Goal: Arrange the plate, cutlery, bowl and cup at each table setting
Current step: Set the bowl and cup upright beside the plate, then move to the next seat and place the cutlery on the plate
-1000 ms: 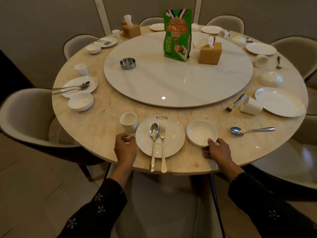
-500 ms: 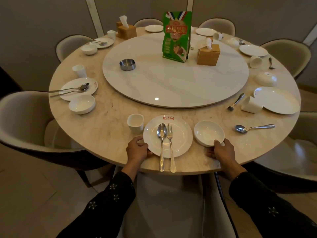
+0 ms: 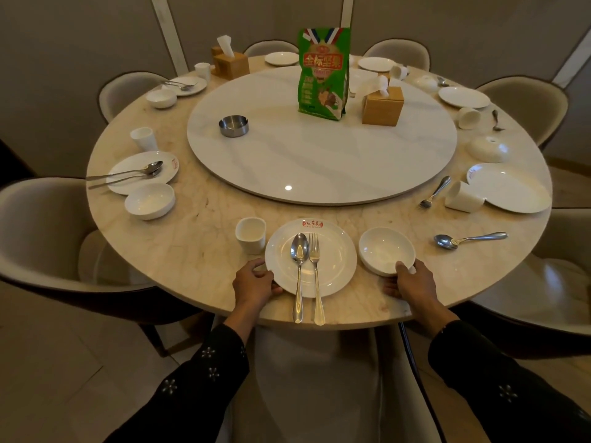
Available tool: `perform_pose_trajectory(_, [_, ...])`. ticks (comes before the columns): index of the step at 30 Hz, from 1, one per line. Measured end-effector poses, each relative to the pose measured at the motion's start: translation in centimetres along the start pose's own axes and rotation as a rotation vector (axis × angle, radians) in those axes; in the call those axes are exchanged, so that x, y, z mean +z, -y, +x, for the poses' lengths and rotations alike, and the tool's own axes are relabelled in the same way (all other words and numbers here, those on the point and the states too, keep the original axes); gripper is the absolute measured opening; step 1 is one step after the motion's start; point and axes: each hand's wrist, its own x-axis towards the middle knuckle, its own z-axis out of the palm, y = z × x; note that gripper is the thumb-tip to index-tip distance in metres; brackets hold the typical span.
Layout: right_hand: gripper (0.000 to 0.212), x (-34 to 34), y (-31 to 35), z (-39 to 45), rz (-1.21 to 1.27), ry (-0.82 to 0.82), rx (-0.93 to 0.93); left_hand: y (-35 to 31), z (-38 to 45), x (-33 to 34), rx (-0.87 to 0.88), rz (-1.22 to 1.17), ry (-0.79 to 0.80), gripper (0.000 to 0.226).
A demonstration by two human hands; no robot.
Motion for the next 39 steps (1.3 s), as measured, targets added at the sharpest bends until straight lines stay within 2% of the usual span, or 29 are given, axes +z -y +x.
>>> perform_pose_trajectory(16, [0.043,-0.1,0.5,-0.3,0.03,0.025,0.035,-0.1,-0.3,0.2,0.008,0.034,0.016,0.041])
perform_pose_trajectory(20, [0.052,-0.6,0.9,-0.7,0.053,0.038,0.079,-0.1,-0.5,0.0,0.002,0.048,-0.011,0.03])
perform_pose_trajectory(25, [0.065,-2.6,1.9,-2.1,0.017,-0.022,0.081,-1.6,-2.2,-0.2,0.253,0.217,-0.09,0.015])
perform_pose_trajectory(28, [0.057,-4.8,3.2,-3.6,-0.064,-0.089,-0.002,-3.8,-3.5,1.2,0.397,0.214,0.01,0.013])
perform_pose_trajectory(34, [0.019,-10.5,6.6,-7.4,-0.006,-0.103,-0.244,-8.8,-8.3,7.9,0.621,0.274,0.31,0.01])
perform_pose_trajectory(39, [0.015,-17.0,8.3,-8.5,0.031,-0.112,-0.335,-11.4,-13.8,14.0,0.7,0.248,0.491,0.011])
